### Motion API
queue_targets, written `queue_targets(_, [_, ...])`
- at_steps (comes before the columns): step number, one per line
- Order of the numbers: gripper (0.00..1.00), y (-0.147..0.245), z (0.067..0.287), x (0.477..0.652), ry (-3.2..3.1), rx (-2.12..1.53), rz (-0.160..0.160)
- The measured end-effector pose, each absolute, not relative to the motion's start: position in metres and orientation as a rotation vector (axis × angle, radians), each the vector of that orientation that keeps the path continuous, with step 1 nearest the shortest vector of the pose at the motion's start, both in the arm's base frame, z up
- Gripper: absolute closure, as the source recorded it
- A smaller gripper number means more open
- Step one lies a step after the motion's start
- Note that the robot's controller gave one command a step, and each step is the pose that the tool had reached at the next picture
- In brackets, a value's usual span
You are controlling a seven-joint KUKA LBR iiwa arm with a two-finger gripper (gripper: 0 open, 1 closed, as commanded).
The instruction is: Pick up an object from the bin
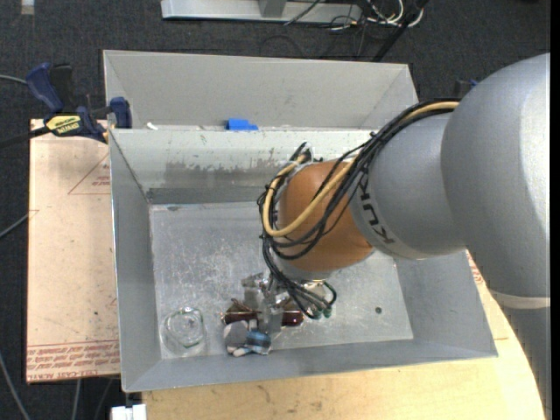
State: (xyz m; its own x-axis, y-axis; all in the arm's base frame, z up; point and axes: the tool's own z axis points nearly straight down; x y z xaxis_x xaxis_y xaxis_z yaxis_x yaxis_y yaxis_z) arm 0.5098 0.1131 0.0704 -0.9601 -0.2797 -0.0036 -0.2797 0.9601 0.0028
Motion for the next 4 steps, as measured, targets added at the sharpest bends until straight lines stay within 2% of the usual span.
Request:
queue_targets(1, [1.00, 0.113, 0.070, 0.510, 3.107, -0.443, 0.005])
queue_targets(2, [1.00, 0.121, 0.091, 0.537, 3.102, -0.499, 0.002])
queue_targets(3, [1.00, 0.122, 0.099, 0.548, 3.096, -0.500, 0.002])
queue_targets(4, [1.00, 0.110, 0.123, 0.528, 3.106, -0.498, 0.002])
